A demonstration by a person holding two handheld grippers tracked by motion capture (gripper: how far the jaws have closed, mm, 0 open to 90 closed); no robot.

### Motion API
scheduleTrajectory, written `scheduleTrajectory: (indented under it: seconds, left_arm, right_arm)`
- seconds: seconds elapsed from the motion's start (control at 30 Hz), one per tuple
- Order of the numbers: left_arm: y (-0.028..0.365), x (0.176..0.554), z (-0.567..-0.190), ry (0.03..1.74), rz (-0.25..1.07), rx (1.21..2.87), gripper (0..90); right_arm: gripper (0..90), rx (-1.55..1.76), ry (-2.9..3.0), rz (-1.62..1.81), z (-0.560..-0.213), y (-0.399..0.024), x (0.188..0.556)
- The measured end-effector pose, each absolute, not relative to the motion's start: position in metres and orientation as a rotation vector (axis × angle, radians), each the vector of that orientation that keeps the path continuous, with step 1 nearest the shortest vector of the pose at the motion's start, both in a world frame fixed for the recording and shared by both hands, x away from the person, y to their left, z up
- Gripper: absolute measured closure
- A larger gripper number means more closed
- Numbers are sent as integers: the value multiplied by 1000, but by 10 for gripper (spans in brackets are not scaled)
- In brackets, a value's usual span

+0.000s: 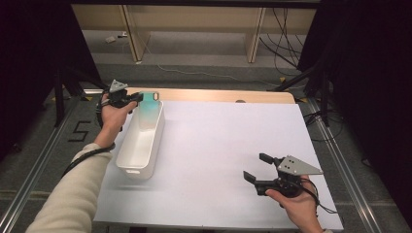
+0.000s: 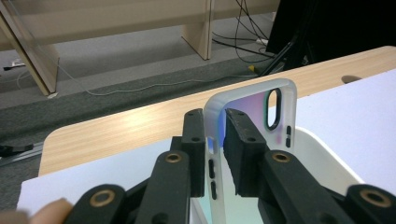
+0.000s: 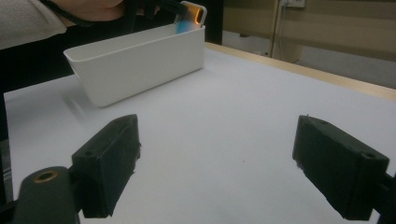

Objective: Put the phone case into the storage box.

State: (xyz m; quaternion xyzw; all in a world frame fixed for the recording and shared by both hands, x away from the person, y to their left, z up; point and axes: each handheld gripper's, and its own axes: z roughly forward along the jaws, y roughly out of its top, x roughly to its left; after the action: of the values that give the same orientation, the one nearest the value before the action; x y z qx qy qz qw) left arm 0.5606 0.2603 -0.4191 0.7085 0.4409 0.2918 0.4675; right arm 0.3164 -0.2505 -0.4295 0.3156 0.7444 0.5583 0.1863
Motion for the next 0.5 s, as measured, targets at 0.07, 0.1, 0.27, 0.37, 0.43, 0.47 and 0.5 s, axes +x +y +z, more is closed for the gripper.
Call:
scheduleTrajectory:
  seconds: [0.07,0.1,0.27,0.37,0.43,0.47,0.5]
  left_arm:
    - [260,561,-419,1076,723,1755,755]
    - [259,561,-419,1083,724,1761,752]
    - [258,562,-417,1097,743,1780,708]
    - [258,562,-417,1112,749,1783,630]
    - [257,560,-415,1120,748,1770,597]
    - [257,560,-414,1117,750,1773,575]
    - [257,559,-413,1122,749,1763,555]
  right_arm:
    - [162,889,2108,1568,-429,-251,316]
    - [162,889,2107,1572,-430,-251,317]
    - [161,888,2104,1581,-430,-251,317]
    - [161,892,2098,1584,-430,-250,317]
    - [161,888,2109,1561,-429,-251,317]
    - [162,888,2108,1561,-429,-251,317]
    - [161,880,2100,1563,-429,-251,317]
